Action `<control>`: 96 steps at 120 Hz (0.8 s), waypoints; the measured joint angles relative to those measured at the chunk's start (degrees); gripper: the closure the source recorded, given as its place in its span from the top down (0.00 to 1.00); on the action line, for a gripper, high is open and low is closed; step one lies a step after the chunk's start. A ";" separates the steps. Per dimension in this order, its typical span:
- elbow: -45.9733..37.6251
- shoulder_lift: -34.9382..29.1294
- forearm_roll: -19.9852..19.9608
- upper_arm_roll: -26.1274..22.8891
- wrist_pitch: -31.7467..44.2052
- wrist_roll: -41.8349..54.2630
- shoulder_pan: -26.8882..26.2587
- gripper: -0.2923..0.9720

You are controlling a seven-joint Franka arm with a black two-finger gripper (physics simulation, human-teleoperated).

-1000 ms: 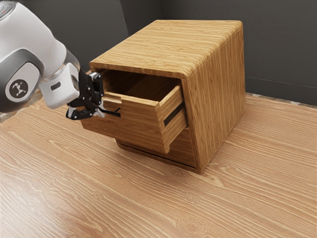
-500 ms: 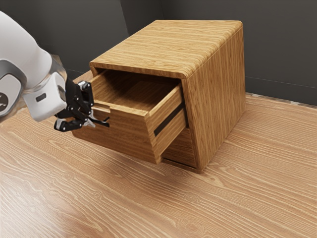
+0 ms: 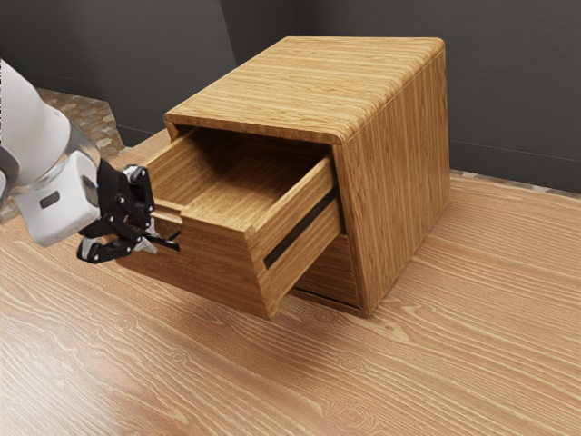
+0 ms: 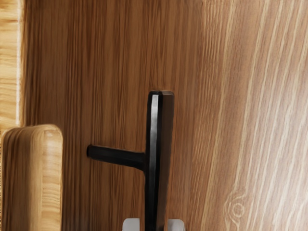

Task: Pull the drawer handle with one arm to open the drawer

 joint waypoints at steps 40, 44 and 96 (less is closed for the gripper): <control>-1.72 -1.87 0.01 -1.07 -1.45 -1.42 -0.15 0.15; -1.73 -2.11 0.00 -1.23 -1.68 -1.56 -0.19 0.15; -1.66 -3.78 -0.06 -0.92 -4.38 -2.83 -0.33 0.30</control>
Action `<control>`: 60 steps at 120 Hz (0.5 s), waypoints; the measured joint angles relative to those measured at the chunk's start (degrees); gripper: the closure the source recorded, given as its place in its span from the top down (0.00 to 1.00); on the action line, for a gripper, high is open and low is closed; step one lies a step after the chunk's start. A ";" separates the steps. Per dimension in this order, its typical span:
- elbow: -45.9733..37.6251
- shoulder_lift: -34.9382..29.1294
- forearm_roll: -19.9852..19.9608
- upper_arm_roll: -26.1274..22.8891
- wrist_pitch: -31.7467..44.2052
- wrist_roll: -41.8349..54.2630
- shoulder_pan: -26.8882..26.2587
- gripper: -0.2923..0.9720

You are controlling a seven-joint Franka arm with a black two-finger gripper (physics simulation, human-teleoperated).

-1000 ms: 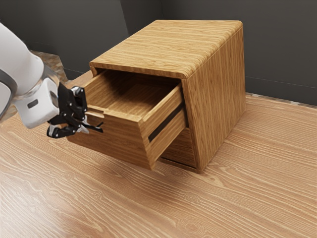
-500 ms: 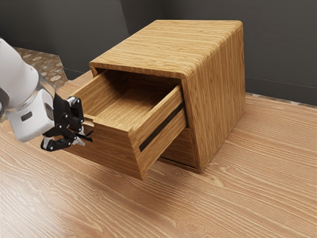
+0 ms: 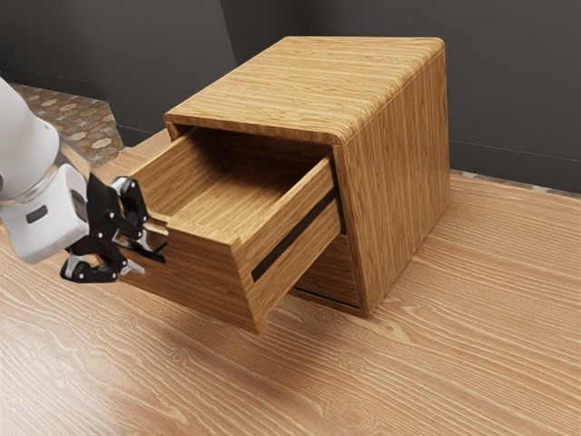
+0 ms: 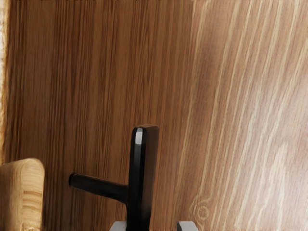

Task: Pull the drawer handle with one arm to open the drawer

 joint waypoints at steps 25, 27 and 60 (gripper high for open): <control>0.13 -1.11 -0.02 0.12 -1.49 -0.34 0.01 0.37; 0.20 -1.27 -0.03 0.12 -1.63 -0.36 0.01 0.37; 46.50 21.43 -0.77 -5.07 -23.93 -12.11 0.67 0.56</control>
